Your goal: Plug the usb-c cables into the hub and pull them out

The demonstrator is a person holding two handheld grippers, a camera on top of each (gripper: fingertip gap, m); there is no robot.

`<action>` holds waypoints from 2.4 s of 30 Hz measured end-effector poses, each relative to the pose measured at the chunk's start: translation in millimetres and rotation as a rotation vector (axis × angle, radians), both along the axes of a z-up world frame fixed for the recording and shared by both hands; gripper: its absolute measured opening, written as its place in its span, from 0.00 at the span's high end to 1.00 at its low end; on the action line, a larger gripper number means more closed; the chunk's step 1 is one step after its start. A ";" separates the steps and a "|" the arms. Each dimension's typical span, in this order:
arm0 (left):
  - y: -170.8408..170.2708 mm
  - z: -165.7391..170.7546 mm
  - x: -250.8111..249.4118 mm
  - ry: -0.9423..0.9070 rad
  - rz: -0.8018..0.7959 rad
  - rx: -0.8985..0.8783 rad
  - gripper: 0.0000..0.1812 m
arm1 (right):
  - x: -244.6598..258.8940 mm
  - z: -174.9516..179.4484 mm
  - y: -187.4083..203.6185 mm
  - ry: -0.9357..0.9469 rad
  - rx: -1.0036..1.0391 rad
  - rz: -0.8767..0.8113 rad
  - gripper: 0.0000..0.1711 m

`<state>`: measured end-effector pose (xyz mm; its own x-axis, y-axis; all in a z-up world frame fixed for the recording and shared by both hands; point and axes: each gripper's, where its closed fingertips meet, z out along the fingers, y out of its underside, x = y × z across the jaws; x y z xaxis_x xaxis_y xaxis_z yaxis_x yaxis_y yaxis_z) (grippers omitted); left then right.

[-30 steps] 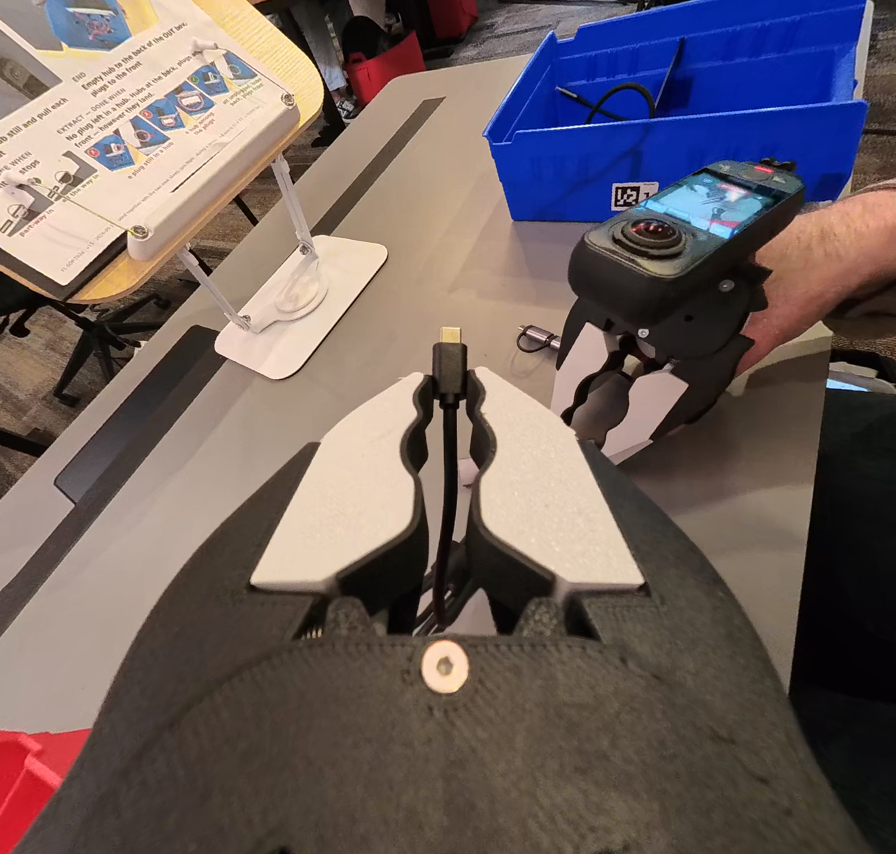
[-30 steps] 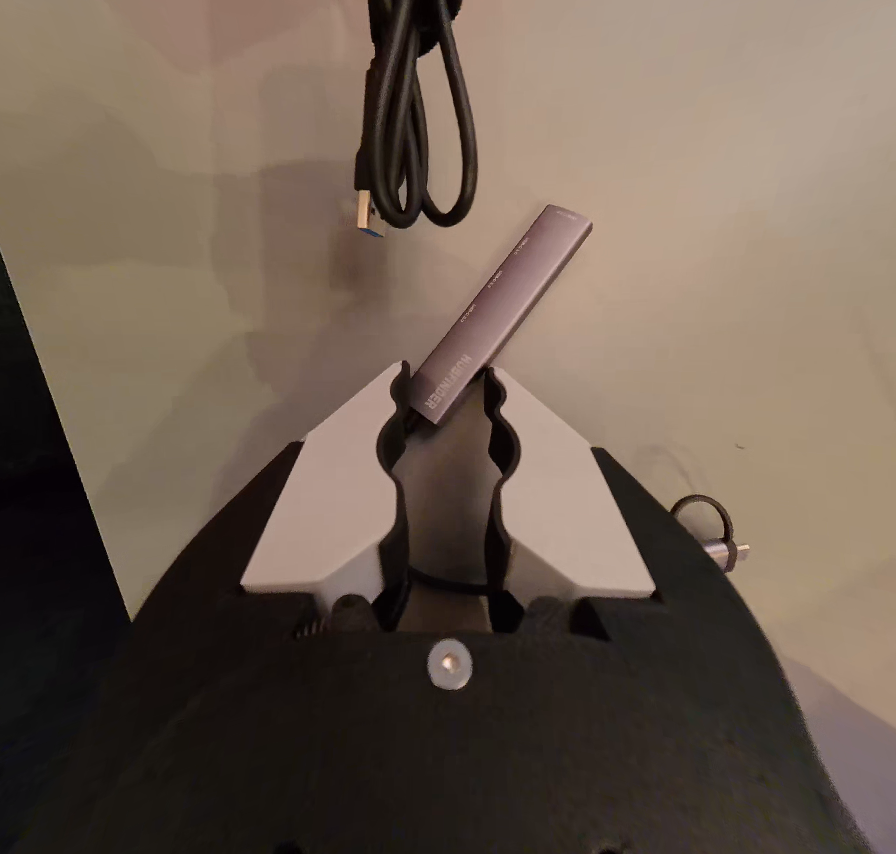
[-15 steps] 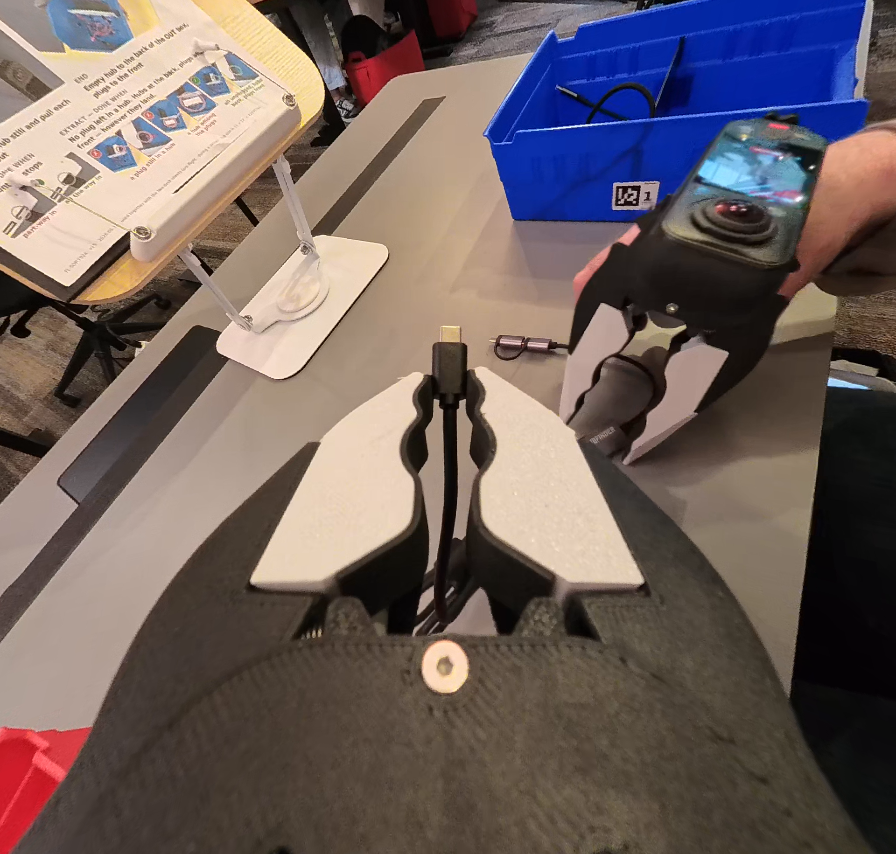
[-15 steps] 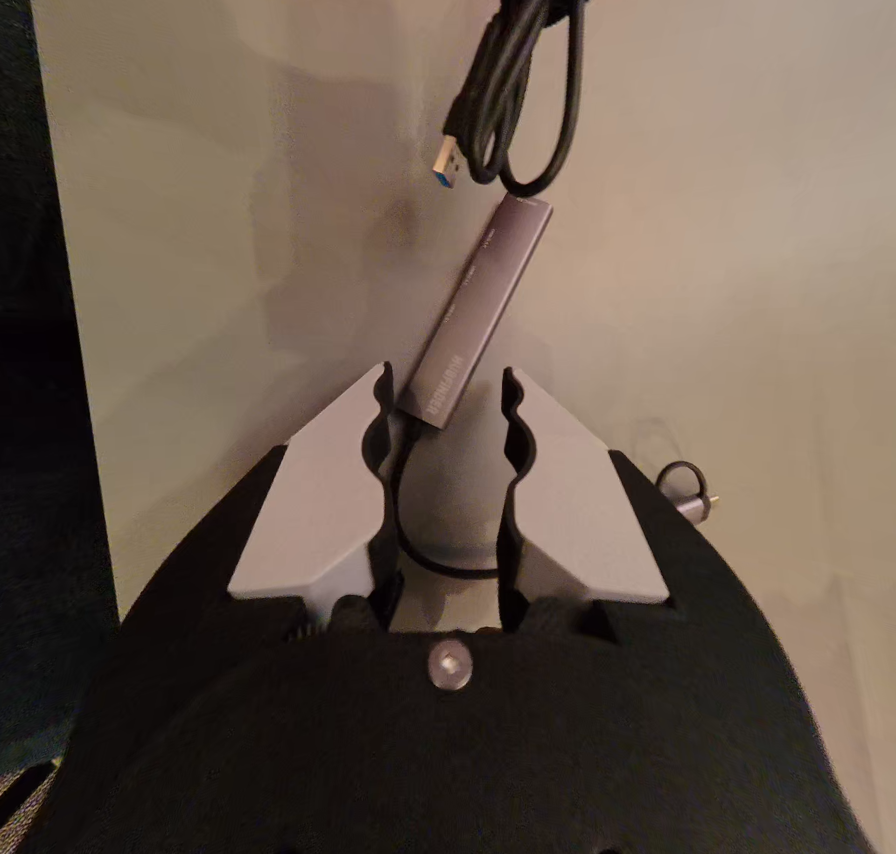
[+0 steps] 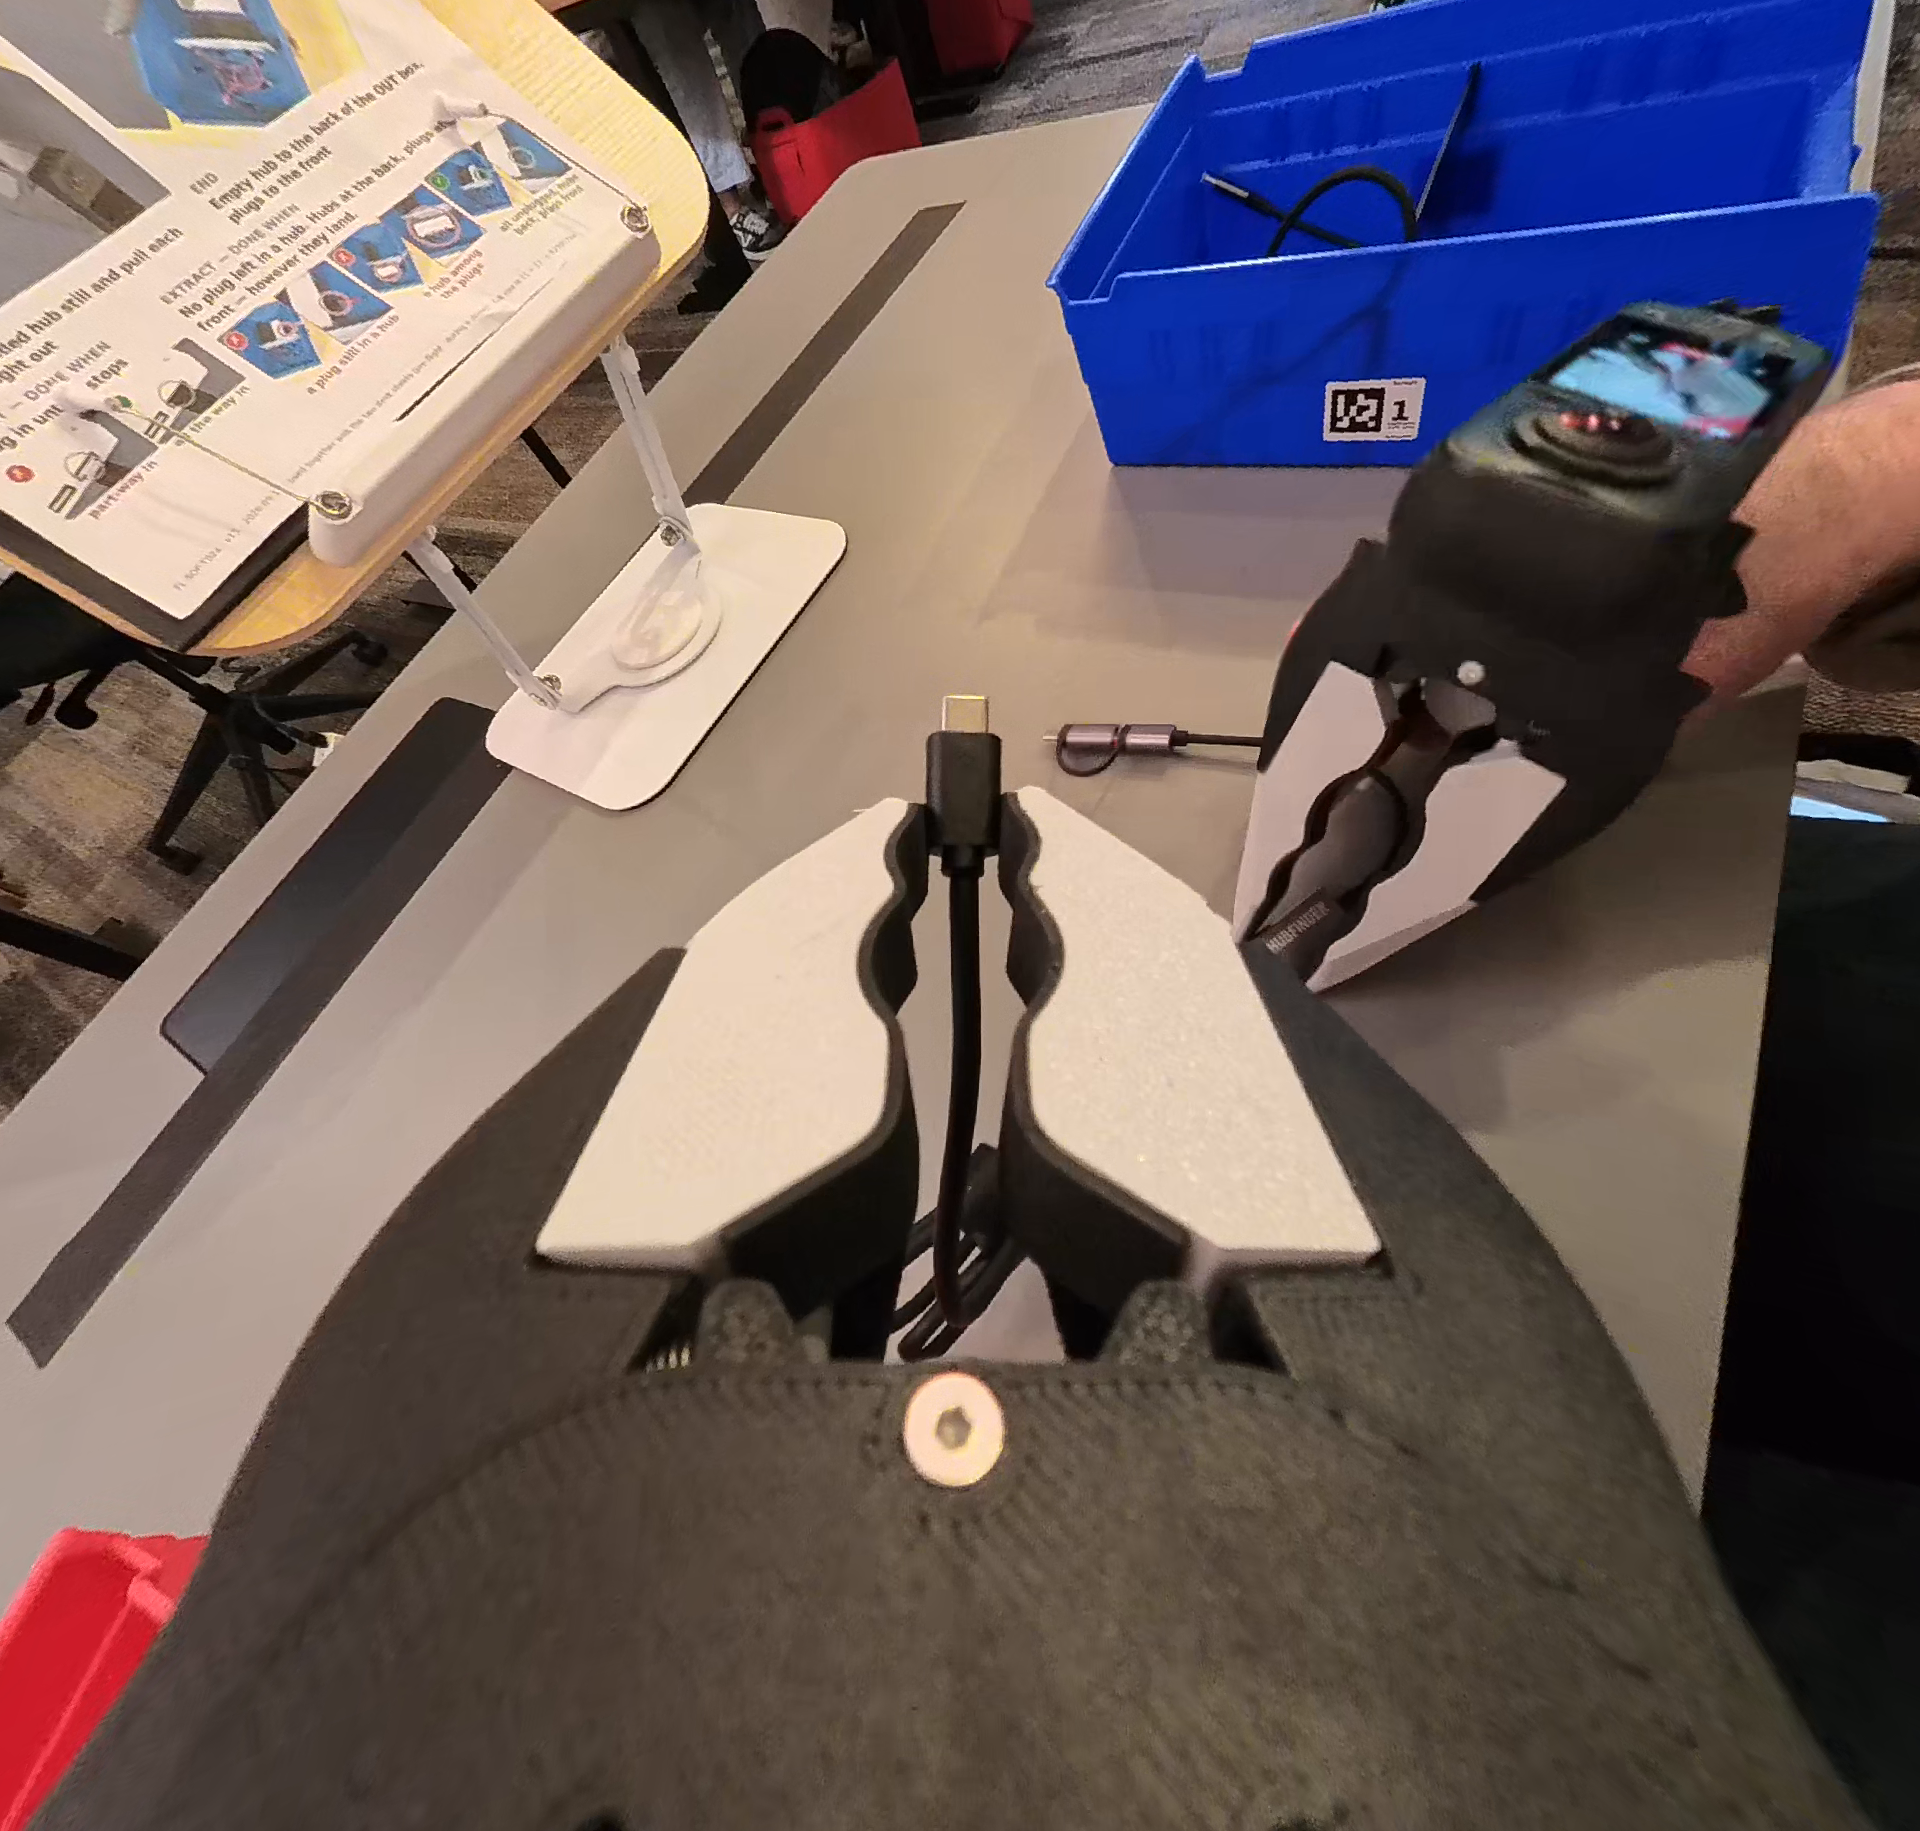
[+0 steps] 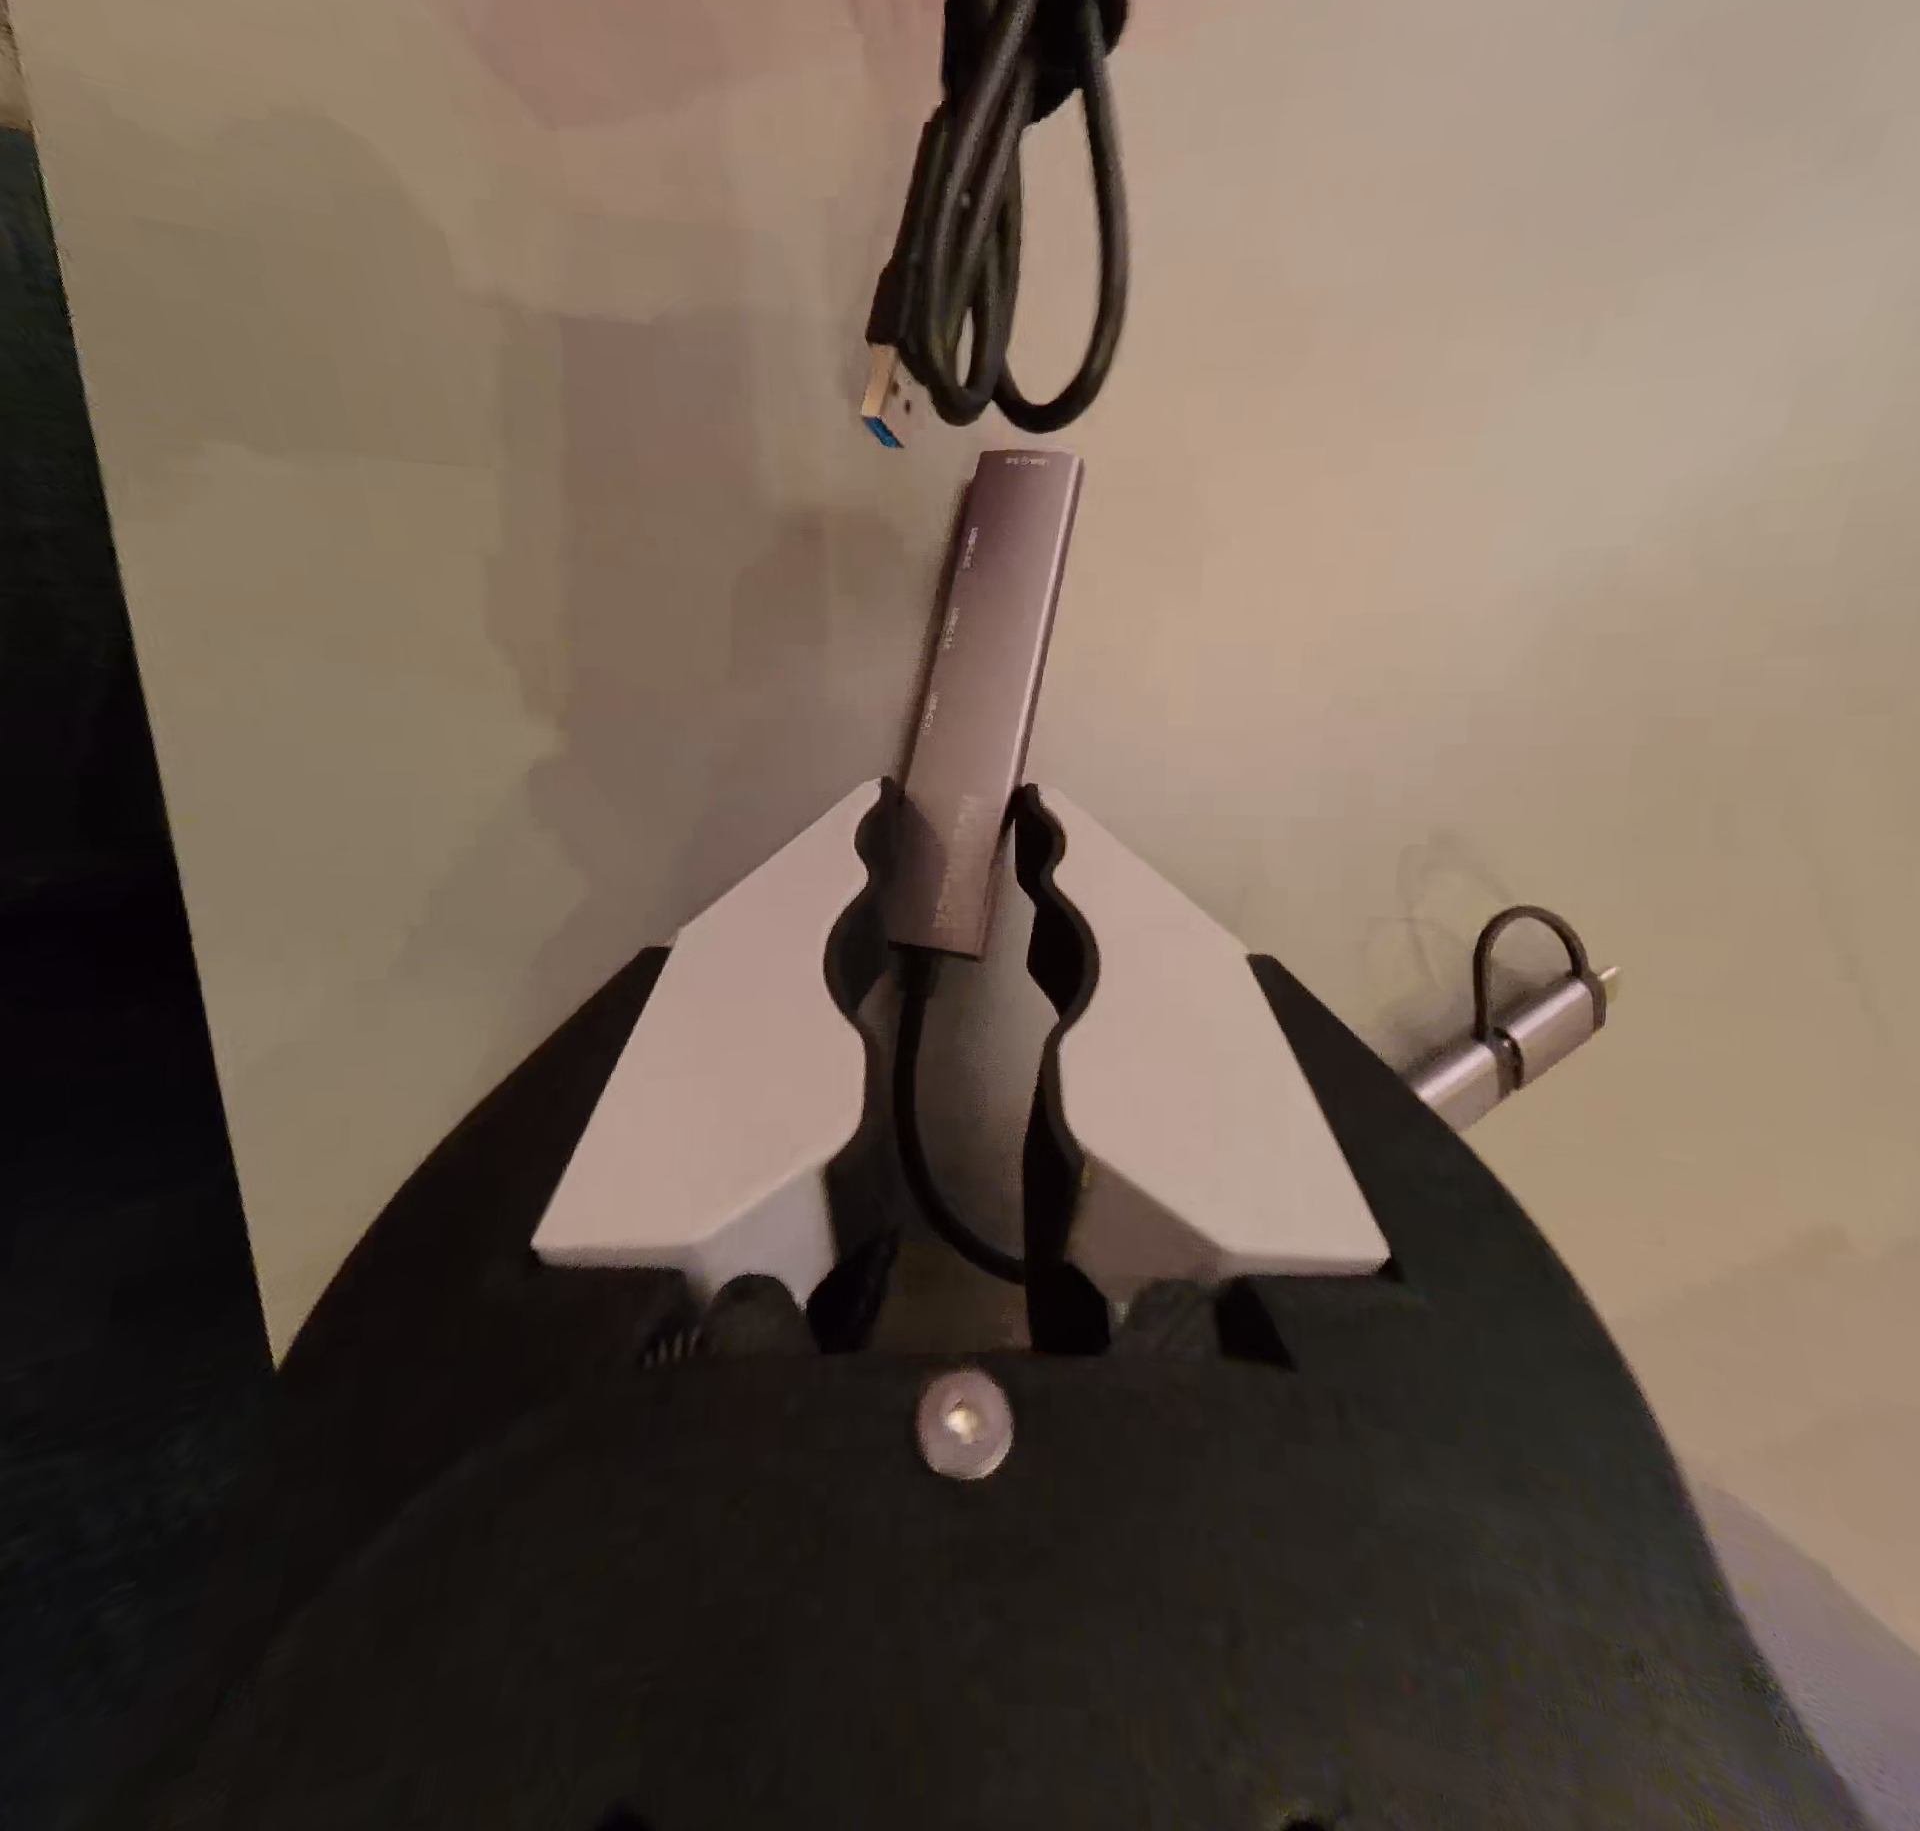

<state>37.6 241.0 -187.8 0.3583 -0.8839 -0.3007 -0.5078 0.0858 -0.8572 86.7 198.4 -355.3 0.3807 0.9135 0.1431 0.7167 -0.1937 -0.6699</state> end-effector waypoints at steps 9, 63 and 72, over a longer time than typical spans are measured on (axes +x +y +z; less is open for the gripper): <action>0.4 -3.8 -0.6 0.022 -0.004 0.002 0.93 | 6.2 23.9 8.1 0.179 -0.040 0.011 0.89; -19.3 -25.8 0.0 0.238 -0.124 0.059 0.93 | 30.0 110.9 2.9 0.422 -0.078 0.196 0.89; -25.7 -31.7 -1.5 0.314 -0.169 0.062 0.93 | 27.7 106.3 -2.8 0.435 -0.106 0.219 0.89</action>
